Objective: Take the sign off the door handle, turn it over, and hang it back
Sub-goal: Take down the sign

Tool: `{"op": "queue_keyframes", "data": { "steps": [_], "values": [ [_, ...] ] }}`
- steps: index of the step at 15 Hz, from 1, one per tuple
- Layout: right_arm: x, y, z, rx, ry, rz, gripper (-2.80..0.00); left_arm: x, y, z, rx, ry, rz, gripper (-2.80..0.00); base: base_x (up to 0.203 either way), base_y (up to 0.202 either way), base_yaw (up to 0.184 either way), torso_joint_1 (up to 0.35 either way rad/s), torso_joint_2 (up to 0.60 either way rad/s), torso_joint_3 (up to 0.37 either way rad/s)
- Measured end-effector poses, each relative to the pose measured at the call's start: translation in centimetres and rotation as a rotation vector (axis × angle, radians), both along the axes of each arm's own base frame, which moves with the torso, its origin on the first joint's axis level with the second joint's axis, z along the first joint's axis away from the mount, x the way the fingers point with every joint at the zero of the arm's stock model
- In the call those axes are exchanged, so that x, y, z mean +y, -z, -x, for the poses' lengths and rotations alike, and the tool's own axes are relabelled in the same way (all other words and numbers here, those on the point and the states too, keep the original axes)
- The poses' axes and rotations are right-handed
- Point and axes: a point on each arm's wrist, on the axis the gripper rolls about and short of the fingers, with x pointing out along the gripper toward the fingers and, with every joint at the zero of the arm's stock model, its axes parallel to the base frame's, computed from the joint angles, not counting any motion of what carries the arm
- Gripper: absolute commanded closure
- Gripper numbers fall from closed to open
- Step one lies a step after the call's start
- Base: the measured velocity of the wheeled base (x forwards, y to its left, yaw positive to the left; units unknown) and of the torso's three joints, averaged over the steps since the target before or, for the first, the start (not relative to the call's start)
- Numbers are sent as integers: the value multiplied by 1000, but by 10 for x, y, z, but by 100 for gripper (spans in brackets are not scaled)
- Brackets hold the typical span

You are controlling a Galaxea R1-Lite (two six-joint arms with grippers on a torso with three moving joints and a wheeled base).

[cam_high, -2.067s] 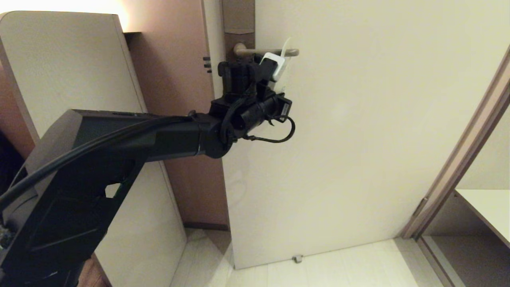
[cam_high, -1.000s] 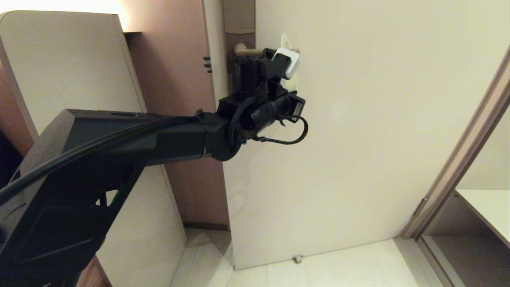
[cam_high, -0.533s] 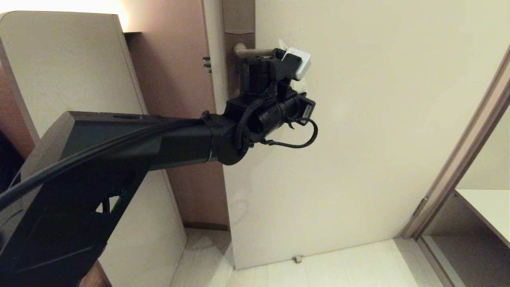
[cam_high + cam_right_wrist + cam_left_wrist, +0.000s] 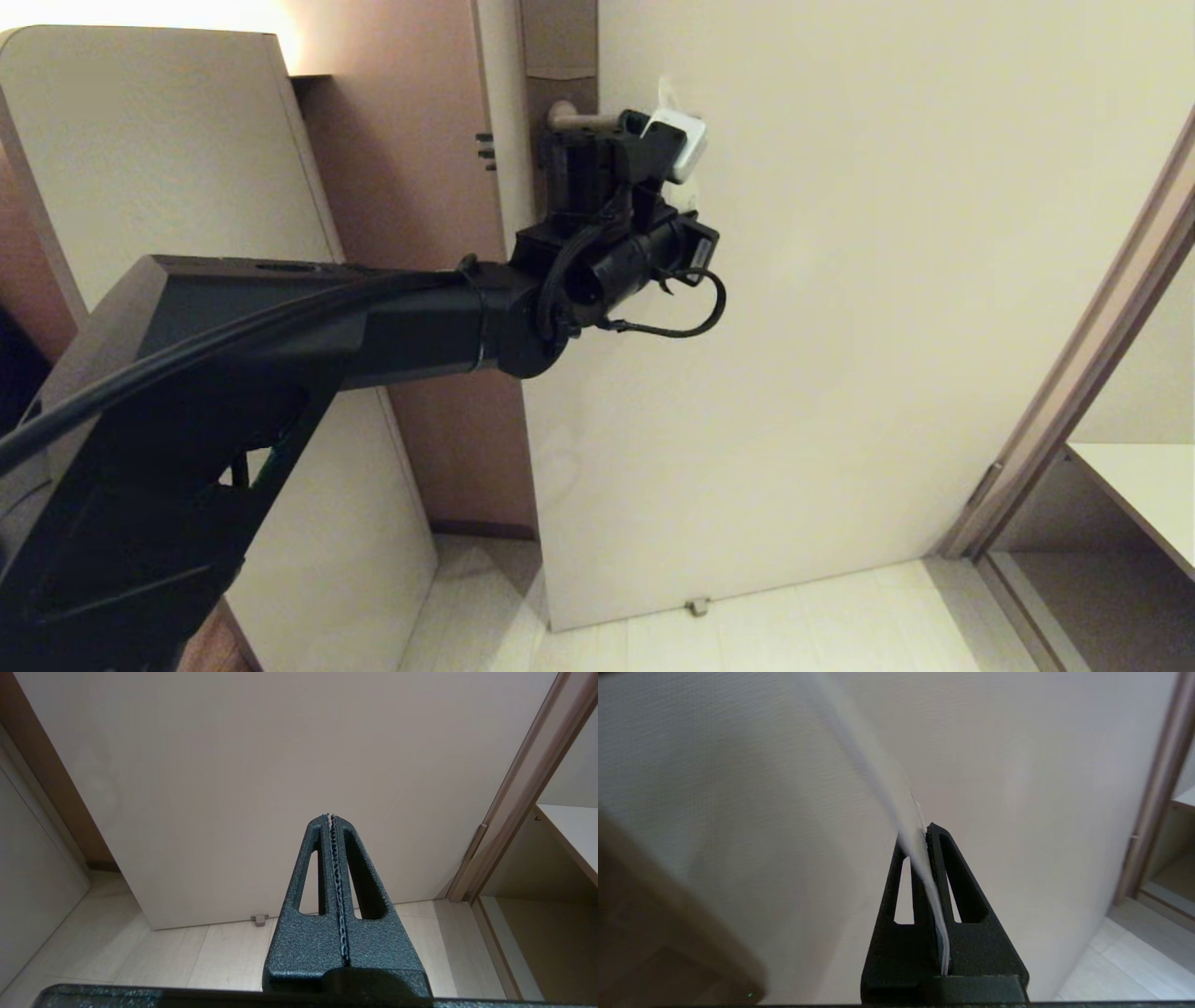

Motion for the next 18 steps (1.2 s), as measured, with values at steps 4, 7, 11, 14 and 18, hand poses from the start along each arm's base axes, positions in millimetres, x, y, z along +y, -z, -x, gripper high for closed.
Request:
{"op": "queue_keyframes", "data": {
  "steps": [4, 7, 11, 14, 18],
  "values": [
    [0, 0, 0, 0, 0, 0, 0, 8, 1, -8, 2, -23, -2, 0, 0, 0, 0, 0, 0, 0],
    [0, 0, 0, 0, 0, 0, 0, 11, 2, -11, 6, -32, -6, 0, 0, 0, 0, 0, 0, 0],
    [0, 0, 0, 0, 0, 0, 0, 17, 4, -17, 11, -50, -10, 0, 0, 0, 0, 0, 0, 0],
    [0, 0, 0, 0, 1, 0, 0, 20, 5, -20, 12, -58, -10, 0, 0, 0, 0, 0, 0, 0],
    [0, 0, 0, 0, 0, 0, 0, 21, 7, -22, 13, -62, -11, 0, 0, 0, 0, 0, 0, 0]
  ]
}}
